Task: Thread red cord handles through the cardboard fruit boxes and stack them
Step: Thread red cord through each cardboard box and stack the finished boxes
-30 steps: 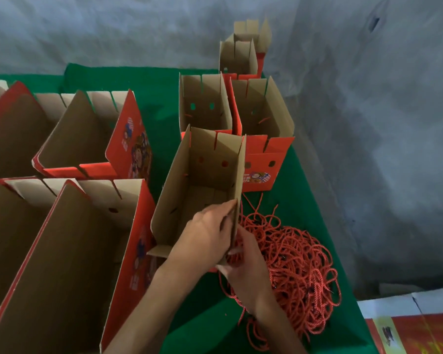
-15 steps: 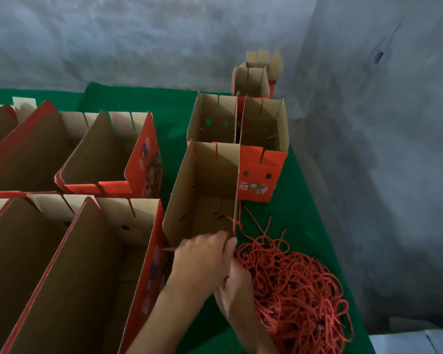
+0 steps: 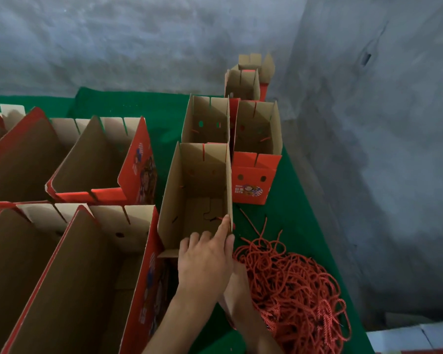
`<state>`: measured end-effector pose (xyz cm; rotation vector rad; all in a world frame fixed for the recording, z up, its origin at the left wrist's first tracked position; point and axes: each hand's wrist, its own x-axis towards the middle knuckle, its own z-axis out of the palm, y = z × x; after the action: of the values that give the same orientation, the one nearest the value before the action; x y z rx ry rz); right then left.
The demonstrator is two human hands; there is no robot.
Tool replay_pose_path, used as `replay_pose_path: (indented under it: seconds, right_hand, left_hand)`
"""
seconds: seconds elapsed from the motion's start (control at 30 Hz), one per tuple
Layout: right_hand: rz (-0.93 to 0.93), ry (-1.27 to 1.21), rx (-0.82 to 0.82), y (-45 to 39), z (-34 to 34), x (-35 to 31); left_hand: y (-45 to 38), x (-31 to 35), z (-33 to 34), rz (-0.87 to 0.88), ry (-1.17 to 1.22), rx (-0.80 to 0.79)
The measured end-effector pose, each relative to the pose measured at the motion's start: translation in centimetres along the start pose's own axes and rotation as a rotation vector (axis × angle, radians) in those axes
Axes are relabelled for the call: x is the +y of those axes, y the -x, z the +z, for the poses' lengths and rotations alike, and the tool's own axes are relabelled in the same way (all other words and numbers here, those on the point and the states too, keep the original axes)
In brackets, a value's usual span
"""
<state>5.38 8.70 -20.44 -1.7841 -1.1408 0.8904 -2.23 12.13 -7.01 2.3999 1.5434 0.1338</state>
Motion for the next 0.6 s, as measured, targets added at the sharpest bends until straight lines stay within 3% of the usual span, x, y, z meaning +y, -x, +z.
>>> replay_pose_path:
  seconds: [0.03,0.17,0.23,0.33,0.47,0.6]
  right_hand:
    - [-0.030,0.082,-0.013,-0.3,-0.1,-0.6]
    - [0.046,-0.101,0.082,-1.5,-1.0,-2.6]
    - [-0.039,0.037,0.122,-2.0,-1.0,-3.7]
    - [-0.105,0.047,0.104,-3.3,-0.7,-5.3]
    - [0.082,-0.277,0.123,-6.8,-0.2,-6.4]
    - [0.070,-0.073,0.087,-9.7,-0.3,-6.2]
  left_hand:
    - [-0.4,-0.1,0.1,0.001,0.005,0.021]
    - [-1.3,-0.5,-0.5,0.001,-0.004,0.106]
    - [-1.4,-0.7,-1.3,-0.010,-0.021,0.128]
    - [-1.0,-0.9,-2.8,-0.063,-0.056,0.128]
    - [0.0,-1.4,-4.7,-0.209,-0.068,0.118]
    - [0.5,-2.3,-6.2,-0.349,0.027,0.011]
